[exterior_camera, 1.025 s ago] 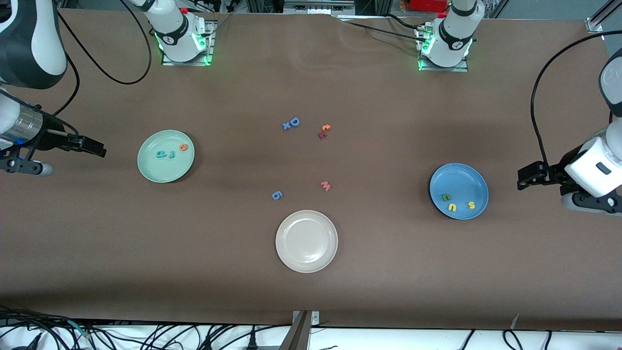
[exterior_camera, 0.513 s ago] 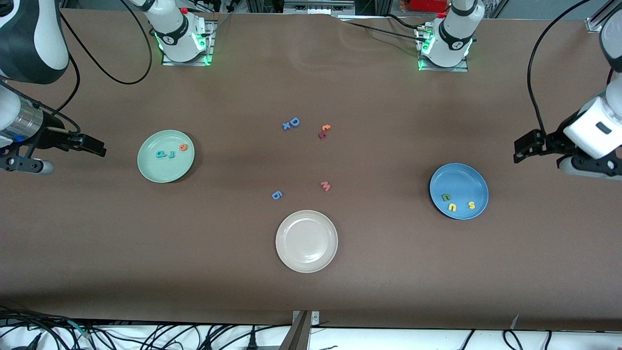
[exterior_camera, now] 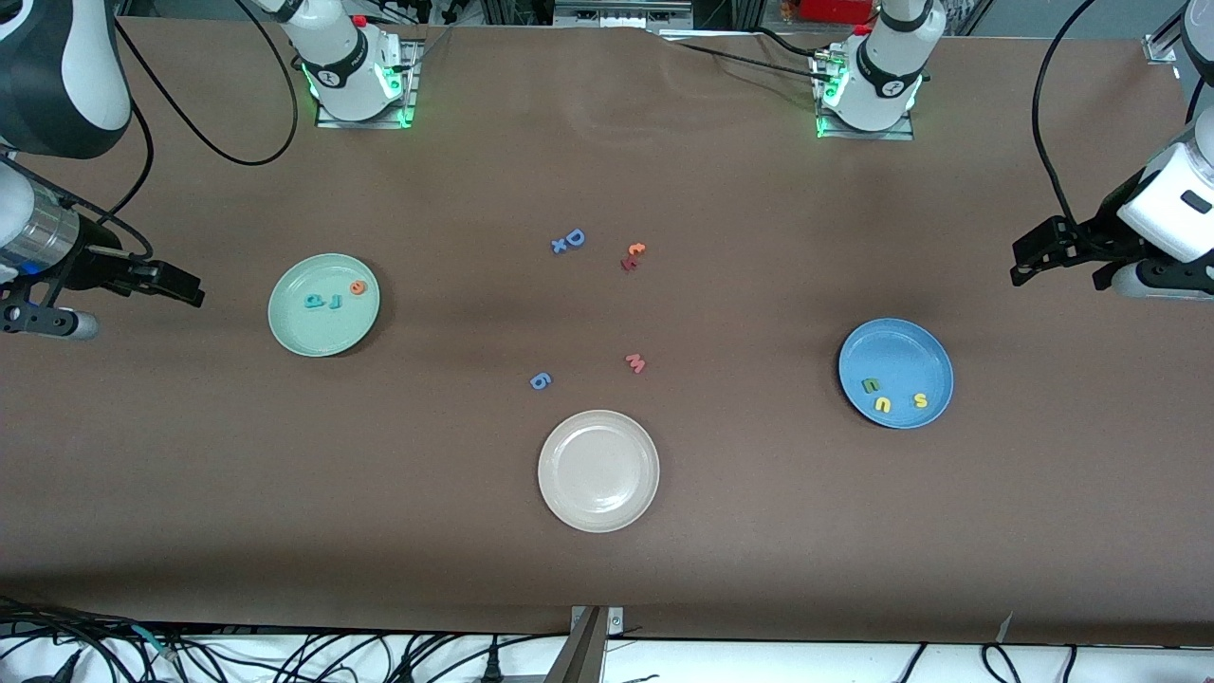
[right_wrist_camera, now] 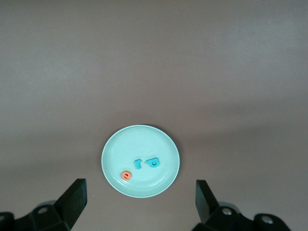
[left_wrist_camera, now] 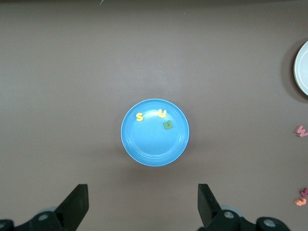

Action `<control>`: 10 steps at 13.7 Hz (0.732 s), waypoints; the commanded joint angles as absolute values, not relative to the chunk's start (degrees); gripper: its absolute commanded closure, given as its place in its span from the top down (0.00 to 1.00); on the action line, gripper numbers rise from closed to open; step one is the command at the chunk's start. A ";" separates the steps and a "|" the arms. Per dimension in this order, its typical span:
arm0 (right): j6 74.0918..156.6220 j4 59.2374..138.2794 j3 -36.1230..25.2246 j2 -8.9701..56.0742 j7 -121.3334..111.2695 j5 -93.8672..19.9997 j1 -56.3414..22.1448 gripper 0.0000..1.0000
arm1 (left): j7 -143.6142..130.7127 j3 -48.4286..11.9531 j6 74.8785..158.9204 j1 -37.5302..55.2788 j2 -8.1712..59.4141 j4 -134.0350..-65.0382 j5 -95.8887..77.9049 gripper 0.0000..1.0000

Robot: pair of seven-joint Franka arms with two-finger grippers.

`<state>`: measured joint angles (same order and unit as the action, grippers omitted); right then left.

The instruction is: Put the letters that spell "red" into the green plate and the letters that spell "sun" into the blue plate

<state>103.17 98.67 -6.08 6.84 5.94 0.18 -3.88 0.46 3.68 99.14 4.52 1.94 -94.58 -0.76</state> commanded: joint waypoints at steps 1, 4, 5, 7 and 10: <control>102.74 98.44 -5.27 6.15 5.98 0.53 -3.16 1.00 | 0.00 3.87 99.76 4.48 0.62 -95.89 -2.37 1.00; 102.66 98.44 -5.27 6.15 6.06 0.53 -3.16 1.00 | 0.26 3.43 99.06 4.48 0.97 -95.28 -1.41 1.00; 102.66 98.44 -5.27 6.15 6.06 0.53 -3.16 1.00 | 0.35 3.43 98.97 4.48 1.05 -95.27 -1.41 1.00; 102.74 98.44 -5.27 6.15 5.98 0.53 -3.16 1.00 | 0.44 3.43 98.88 4.48 1.32 -95.01 -1.41 1.00; 102.74 98.44 -5.27 6.15 5.63 0.53 -3.16 1.00 | 0.61 3.43 96.78 4.39 1.84 -93.61 -1.41 1.00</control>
<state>103.17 98.66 -6.06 6.84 5.93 0.18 -3.88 0.35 3.55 98.73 4.55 1.94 -94.57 -0.76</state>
